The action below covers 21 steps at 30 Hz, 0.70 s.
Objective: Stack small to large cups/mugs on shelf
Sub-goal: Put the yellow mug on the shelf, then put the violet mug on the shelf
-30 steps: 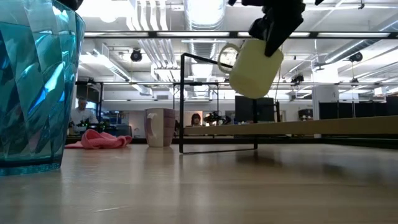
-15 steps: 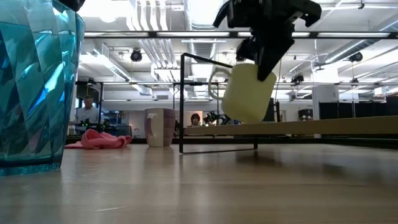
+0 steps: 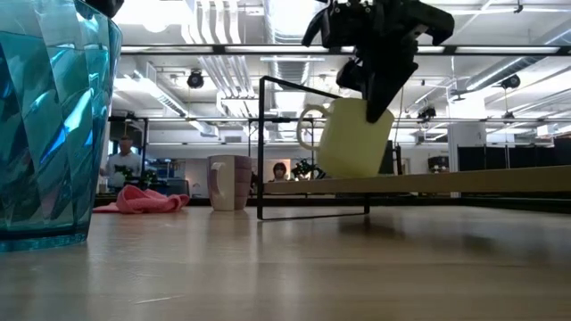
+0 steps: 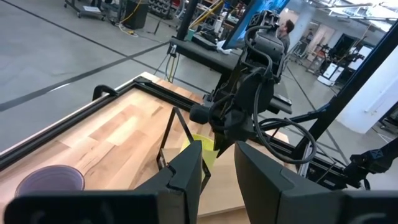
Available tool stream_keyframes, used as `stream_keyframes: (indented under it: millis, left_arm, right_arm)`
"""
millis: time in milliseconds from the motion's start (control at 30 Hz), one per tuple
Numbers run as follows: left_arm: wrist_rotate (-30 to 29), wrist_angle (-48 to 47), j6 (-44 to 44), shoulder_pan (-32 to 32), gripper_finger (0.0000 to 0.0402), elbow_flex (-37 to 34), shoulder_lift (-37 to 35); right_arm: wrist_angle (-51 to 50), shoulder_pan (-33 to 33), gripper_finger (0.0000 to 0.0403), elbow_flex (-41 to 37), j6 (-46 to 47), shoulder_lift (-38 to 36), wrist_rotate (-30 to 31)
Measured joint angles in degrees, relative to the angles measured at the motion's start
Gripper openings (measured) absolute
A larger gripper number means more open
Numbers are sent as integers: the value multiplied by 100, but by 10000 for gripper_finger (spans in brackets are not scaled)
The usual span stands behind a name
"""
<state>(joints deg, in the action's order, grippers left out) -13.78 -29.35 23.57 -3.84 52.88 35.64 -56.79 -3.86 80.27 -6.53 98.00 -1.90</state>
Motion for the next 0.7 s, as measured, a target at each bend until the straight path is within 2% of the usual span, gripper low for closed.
stream_keyframes:
  millis: [233,600,700]
  left_arm:
    - [0,3,0,0,82,0,-2]
    - [0,23,0,1,82,0,-2]
    - [0,23,0,0,82,0,-2]
  right_arm:
    - [-18,0,38,-4,160,35,-1]
    - [-42,-2,41,-4,227,11,-1]
    - [-169,-2,40,63,488,-24,-3]
